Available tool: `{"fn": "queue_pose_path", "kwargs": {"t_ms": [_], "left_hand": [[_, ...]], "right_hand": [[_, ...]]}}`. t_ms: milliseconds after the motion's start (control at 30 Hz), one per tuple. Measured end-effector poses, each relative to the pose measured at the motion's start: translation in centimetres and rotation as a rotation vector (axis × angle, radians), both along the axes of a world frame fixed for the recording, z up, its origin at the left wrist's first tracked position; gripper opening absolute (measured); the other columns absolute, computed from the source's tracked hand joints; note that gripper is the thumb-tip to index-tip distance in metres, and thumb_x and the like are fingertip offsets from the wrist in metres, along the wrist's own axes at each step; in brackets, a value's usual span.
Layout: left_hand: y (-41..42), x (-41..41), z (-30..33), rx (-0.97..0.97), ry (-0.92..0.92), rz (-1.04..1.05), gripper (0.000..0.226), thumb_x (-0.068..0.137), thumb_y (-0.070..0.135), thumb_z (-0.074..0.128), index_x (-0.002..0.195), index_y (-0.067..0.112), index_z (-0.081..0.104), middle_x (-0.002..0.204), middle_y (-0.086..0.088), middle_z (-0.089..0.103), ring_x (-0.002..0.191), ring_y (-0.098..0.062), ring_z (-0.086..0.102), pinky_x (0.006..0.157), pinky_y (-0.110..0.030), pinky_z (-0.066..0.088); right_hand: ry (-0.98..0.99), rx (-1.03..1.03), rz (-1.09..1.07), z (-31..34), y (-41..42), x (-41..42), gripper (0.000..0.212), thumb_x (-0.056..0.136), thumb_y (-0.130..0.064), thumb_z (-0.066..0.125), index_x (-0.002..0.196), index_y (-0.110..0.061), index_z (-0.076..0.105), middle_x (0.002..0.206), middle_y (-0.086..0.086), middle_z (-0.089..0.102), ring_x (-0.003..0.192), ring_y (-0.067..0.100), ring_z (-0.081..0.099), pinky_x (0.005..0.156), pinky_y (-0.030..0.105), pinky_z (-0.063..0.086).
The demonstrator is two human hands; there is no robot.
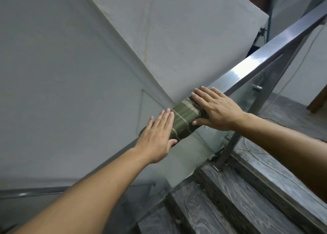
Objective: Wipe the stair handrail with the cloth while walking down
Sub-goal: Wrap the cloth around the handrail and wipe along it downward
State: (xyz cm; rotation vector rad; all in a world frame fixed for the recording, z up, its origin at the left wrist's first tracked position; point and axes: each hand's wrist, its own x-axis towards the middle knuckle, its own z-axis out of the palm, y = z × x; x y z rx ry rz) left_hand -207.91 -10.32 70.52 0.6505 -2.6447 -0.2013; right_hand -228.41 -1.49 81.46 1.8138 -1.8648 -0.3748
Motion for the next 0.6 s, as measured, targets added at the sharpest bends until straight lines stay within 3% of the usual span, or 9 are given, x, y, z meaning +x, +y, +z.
{"fn": "queue_pose_path", "kwargs": {"t_ms": [200, 333, 467, 600], "left_hand": [[1.3, 3.1, -1.6, 0.016, -0.04, 0.101, 0.082, 0.097, 0.035, 0.043, 0.149, 0.011, -0.016, 0.159, -0.005, -0.02, 0.145, -0.018, -0.021, 0.119, -0.044, -0.01], [2.3, 3.6, -2.4, 0.061, -0.013, 0.186, 0.085, 0.094, 0.021, 0.05, 0.149, 0.01, -0.014, 0.16, -0.007, -0.017, 0.147, -0.02, -0.017, 0.12, -0.041, -0.008], [2.1, 5.0, -3.4, 0.159, 0.003, 0.197, 0.087, 0.093, 0.022, 0.051, 0.149, 0.011, -0.015, 0.16, -0.005, -0.018, 0.147, -0.018, -0.017, 0.121, -0.039, -0.004], [2.0, 7.1, -4.2, 0.212, -0.036, 0.201, 0.085, 0.095, 0.023, 0.049, 0.148, 0.013, -0.018, 0.159, -0.002, -0.02, 0.146, -0.016, -0.019, 0.12, -0.042, -0.005]], "right_hand": [[0.163, 0.037, 0.087, -1.3, -0.4, 3.4, 0.097, 0.081, -0.077, 0.031, 0.147, -0.006, 0.026, 0.157, 0.017, 0.022, 0.147, 0.032, 0.008, 0.119, 0.051, 0.006], [0.137, 0.171, 0.214, -1.7, -1.3, 4.5, 0.088, 0.086, -0.069, 0.026, 0.151, -0.012, 0.01, 0.159, 0.012, 0.01, 0.147, 0.029, 0.002, 0.119, 0.046, 0.0], [0.105, 0.263, 0.274, -2.4, -2.1, 5.5, 0.082, 0.088, -0.062, 0.028, 0.151, -0.01, 0.014, 0.158, 0.013, 0.024, 0.146, 0.03, 0.017, 0.119, 0.047, 0.015], [0.117, 0.268, 0.338, -3.5, -2.3, 7.2, 0.078, 0.091, -0.058, 0.037, 0.15, -0.01, 0.017, 0.155, 0.013, 0.031, 0.144, 0.03, 0.026, 0.118, 0.046, 0.018]]}}
